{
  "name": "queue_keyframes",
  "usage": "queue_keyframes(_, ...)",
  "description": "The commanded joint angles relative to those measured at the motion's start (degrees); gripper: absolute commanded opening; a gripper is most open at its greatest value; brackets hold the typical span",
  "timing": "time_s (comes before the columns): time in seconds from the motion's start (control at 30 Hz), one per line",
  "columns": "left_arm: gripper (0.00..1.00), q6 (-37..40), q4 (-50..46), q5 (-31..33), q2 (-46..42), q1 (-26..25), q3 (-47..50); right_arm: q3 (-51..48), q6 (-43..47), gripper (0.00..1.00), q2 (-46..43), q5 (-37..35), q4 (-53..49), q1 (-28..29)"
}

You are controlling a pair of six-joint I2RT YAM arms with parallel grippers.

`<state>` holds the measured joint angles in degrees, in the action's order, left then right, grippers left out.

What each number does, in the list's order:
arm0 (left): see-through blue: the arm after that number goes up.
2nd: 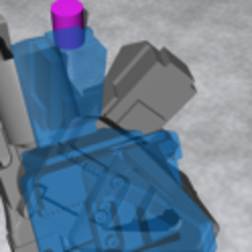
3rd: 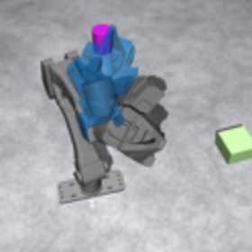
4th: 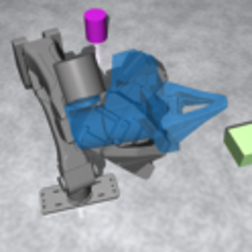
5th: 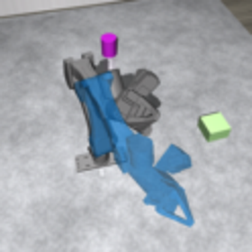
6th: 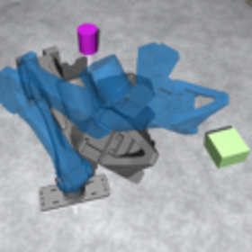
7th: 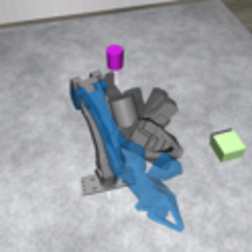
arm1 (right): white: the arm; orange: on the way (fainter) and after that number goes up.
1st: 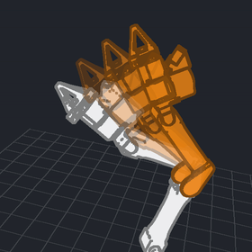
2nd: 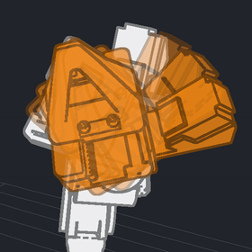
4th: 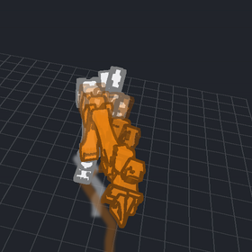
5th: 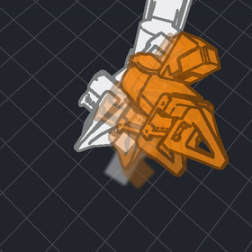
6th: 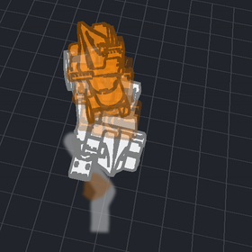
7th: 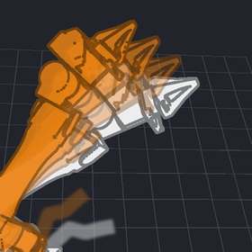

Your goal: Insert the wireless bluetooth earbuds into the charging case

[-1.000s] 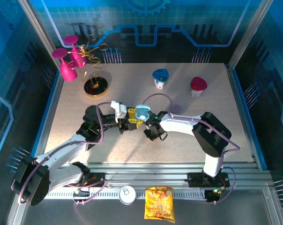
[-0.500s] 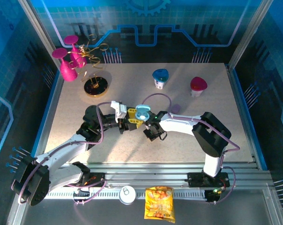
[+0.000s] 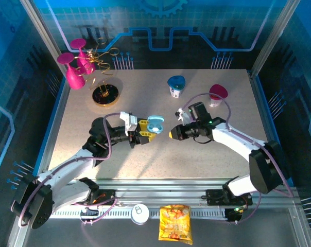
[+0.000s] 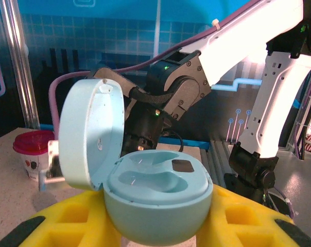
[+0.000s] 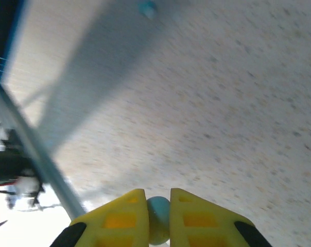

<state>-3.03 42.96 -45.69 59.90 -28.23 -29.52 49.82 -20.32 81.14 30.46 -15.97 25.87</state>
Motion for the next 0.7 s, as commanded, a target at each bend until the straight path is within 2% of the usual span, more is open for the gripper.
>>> queue_keyframes(0.0,0.34,-0.22,1.44,-0.87,-1.04,0.54,-2.02,-2.71,-5.06,0.11,-2.02,18.4,7.7,-4.2)
queue_keyframes(0.23,0.35,-0.14,1.7,-1.08,-0.19,0.54,-2.19,-9.3,-23.17,0.1,-0.9,32.0,30.36,-9.57)
queue_keyframes(0.43,0.35,0.02,1.91,-1.44,0.72,0.61,-2.65,-13.43,-37.49,0.09,4.12,35.34,48.25,-9.68)
queue_keyframes(0.5,0.35,0.29,1.64,-1.46,0.86,0.57,-2.65,-14.27,-40.29,0.09,5.78,35.32,50.96,-9.68)
queue_keyframes(0.67,0.35,0.48,1.79,-1.33,1.33,0.56,-2.34,-14.79,-40.43,0.08,6.83,33.3,50.02,-9.63)
